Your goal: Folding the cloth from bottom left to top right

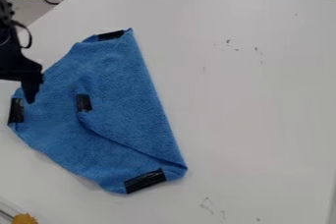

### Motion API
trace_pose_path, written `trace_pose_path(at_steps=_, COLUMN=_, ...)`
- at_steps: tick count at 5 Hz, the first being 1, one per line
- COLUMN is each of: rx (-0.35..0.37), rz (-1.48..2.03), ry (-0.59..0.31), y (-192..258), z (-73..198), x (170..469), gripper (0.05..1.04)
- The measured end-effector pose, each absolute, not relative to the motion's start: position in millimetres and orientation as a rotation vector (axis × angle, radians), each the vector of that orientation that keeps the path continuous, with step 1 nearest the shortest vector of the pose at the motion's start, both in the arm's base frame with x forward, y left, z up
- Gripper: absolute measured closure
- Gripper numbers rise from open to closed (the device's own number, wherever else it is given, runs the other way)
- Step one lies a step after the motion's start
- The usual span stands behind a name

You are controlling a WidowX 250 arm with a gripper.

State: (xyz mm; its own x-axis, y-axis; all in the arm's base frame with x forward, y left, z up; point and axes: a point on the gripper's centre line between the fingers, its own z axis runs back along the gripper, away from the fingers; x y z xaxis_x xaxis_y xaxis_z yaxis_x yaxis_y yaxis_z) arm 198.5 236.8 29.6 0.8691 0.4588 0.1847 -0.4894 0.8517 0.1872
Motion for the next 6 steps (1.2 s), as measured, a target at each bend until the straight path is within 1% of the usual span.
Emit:
trace_pose_path(at_steps=1, rx=0.212, rz=0.502, ry=-0.09, y=240.4, z=17.5, x=187.8, gripper=0.083)
trace_pose_path(at_steps=2, rx=0.191, rz=0.512, ry=-0.08, y=239.4, z=8.0, x=184.0, gripper=0.136)
trace_pose_path(at_steps=4, rx=0.179, rz=0.486, ry=-0.086, y=231.5, z=3.3, x=191.9, gripper=0.671)
trace_pose_path(at_steps=5, rx=0.181, rz=0.466, ry=-0.086, y=228.0, z=3.2, x=196.7, gripper=0.855)
trace_pose_path(at_steps=6, rx=0.206, rz=0.466, ry=-0.076, y=227.0, z=6.3, x=199.6, gripper=0.959)
